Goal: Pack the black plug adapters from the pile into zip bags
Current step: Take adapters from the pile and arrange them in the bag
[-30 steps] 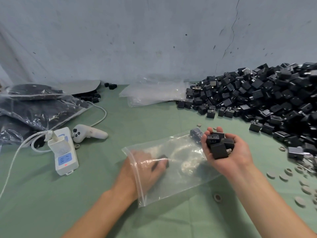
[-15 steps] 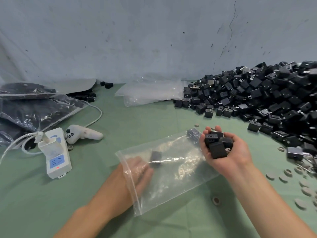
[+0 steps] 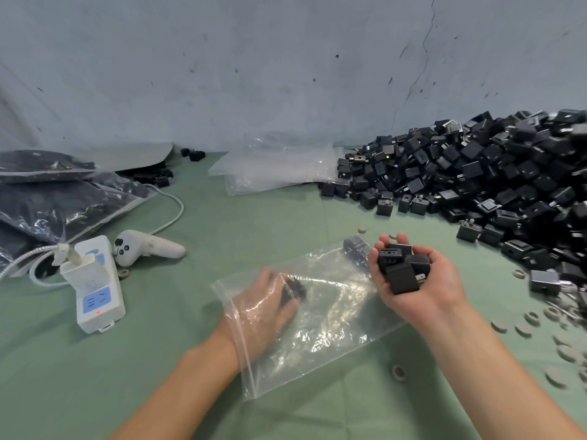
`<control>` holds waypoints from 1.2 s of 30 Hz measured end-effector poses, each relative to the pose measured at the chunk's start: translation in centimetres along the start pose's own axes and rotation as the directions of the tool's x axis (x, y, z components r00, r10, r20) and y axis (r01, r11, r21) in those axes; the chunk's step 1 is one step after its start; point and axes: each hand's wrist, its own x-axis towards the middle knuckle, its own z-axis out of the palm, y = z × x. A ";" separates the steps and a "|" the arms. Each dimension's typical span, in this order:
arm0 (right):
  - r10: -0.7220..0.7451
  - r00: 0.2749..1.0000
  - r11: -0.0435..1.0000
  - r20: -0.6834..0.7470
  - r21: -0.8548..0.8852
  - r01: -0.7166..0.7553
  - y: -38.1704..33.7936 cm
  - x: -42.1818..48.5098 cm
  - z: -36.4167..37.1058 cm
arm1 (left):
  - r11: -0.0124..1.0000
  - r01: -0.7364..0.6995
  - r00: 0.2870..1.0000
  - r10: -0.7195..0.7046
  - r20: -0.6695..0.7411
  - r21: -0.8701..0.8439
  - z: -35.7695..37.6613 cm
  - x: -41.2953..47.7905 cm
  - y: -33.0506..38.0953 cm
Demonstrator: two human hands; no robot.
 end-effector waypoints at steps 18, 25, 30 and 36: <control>-0.013 1.000 1.000 0.008 0.005 0.013 -0.6 -0.5 0.3 | 0.823 -0.150 0.972 0.022 -0.233 -0.548 0.8 -1.2 0.4; -0.027 1.000 0.999 0.003 0.029 0.027 -1.1 -0.5 0.4 | 0.932 -0.364 0.918 0.360 -0.169 0.008 -0.7 -2.7 -1.5; -0.030 1.000 0.999 0.001 0.039 0.030 -1.0 -0.4 0.4 | 0.953 -0.301 0.933 0.290 -0.214 -0.020 -2.4 -3.6 -1.0; -0.030 1.000 0.999 0.008 0.037 0.030 -1.0 -0.6 0.3 | 0.891 -0.436 0.884 0.451 -0.126 0.131 -2.4 -1.9 -0.1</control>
